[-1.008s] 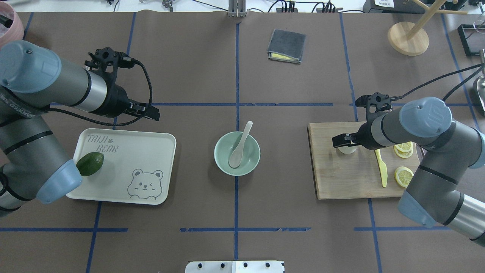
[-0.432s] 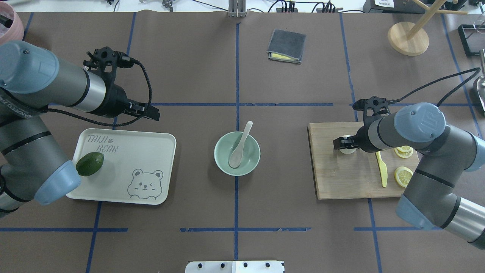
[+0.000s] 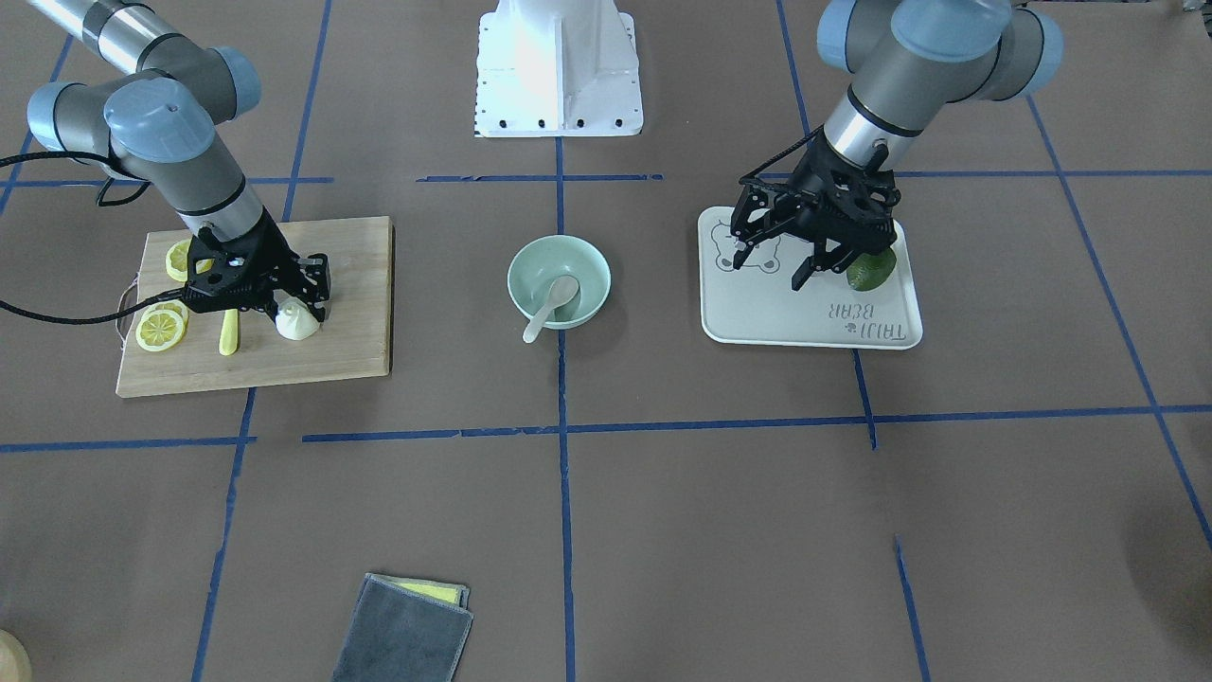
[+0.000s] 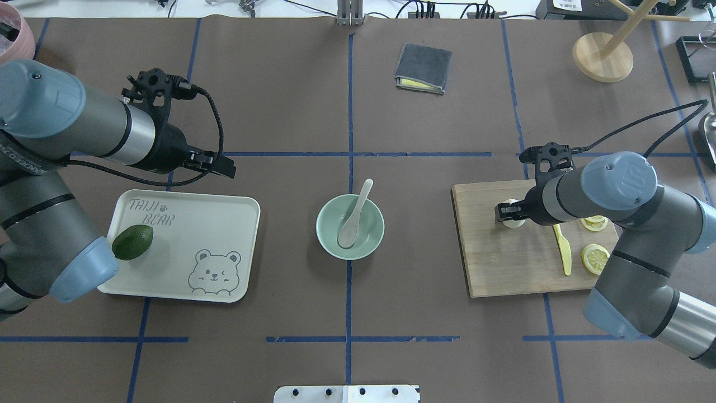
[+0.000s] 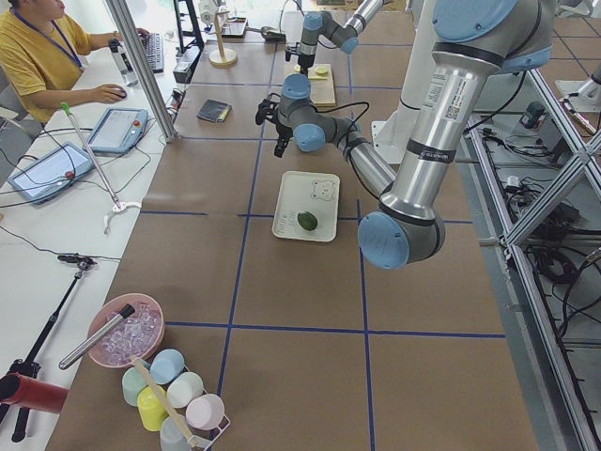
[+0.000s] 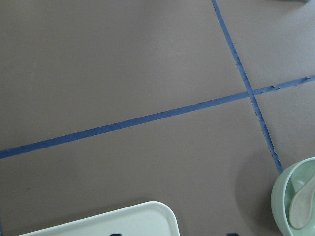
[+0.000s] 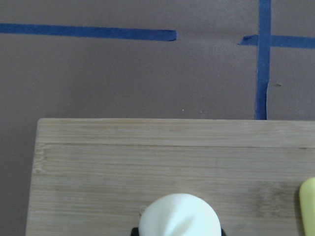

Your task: Put spoon and bun in bowl

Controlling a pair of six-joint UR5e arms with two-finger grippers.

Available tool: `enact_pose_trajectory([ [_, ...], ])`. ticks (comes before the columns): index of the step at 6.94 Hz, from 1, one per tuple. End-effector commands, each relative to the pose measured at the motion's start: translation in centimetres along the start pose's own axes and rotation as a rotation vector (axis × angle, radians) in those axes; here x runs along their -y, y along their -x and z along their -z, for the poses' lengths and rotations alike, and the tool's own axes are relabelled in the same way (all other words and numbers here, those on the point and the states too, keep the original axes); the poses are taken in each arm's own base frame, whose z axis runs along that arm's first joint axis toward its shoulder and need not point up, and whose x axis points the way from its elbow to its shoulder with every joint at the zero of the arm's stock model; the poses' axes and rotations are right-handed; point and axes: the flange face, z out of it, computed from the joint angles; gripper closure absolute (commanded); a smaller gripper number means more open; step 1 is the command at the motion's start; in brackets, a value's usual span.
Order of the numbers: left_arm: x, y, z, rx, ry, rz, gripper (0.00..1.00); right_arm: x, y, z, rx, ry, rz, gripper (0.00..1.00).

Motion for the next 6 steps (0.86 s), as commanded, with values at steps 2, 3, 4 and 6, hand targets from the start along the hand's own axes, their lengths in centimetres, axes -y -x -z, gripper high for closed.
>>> enact_pose_trajectory([
  [2,-2.2,2.4,3.4,0.007,-0.018,-0.001,0.22,1.6,5.3,3.1,0.097,-0.04,-0.109,0.5],
  [3,-1.7,3.9,5.5,0.017,-0.054,0.012,0.22,1.7,10.6,3.9,0.171,-0.034,-0.191,0.5],
  [4,-2.1,5.6,6.5,0.035,-0.063,0.028,0.22,0.5,15.4,4.3,0.23,-0.005,-0.238,0.5],
  [6,-3.9,11.7,9.8,0.116,-0.071,-0.09,0.21,-1.9,24.5,4.6,0.264,-0.023,-0.265,0.49],
])
